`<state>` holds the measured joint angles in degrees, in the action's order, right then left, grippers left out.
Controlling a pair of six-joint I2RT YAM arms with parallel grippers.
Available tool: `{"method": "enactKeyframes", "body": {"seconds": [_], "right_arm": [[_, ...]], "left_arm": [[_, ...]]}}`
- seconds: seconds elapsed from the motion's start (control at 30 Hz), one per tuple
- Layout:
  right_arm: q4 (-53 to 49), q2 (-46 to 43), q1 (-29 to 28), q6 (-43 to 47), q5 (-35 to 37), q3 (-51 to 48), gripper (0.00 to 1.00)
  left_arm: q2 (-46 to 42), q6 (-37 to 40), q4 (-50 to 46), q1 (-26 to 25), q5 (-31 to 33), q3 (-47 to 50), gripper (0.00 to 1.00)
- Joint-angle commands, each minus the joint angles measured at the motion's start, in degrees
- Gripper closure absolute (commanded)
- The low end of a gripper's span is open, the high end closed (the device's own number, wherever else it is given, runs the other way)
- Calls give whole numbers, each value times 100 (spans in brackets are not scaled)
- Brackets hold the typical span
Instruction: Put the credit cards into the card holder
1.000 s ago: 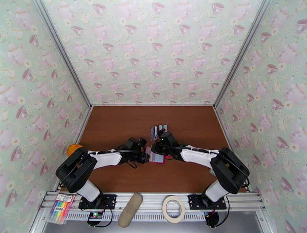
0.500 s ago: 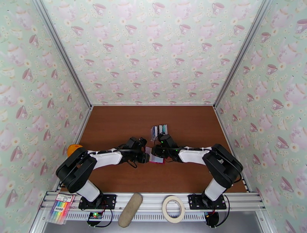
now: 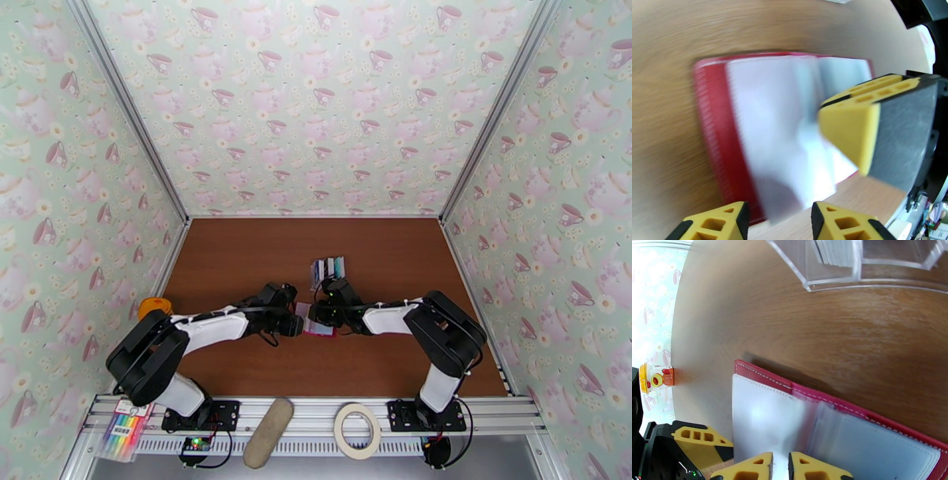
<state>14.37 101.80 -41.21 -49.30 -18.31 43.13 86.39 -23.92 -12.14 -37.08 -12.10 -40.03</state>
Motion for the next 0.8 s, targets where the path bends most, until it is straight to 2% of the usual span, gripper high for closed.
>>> {"method": "enactKeyframes", "body": {"seconds": [0.0, 0.13, 0.4, 0.6, 0.77], "right_arm": [[-121, 228, 8, 80, 22, -27, 78], [24, 164, 8, 190, -215, -3, 72], [-559, -474, 8, 603, -210, 211, 62], [-1448, -1007, 25, 911, 218, 508, 58], [-2594, -1352, 70, 1179, 1127, 941, 55]], "left_arm": [[-384, 28, -443, 70, 610, -18, 51], [-392, 85, -458, 180, 648, -70, 50], [-58, 3, -88, 399, 404, -328, 51], [114, -116, 78, 506, 249, -796, 49], [426, -201, 234, 561, 53, -1249, 49]]}}
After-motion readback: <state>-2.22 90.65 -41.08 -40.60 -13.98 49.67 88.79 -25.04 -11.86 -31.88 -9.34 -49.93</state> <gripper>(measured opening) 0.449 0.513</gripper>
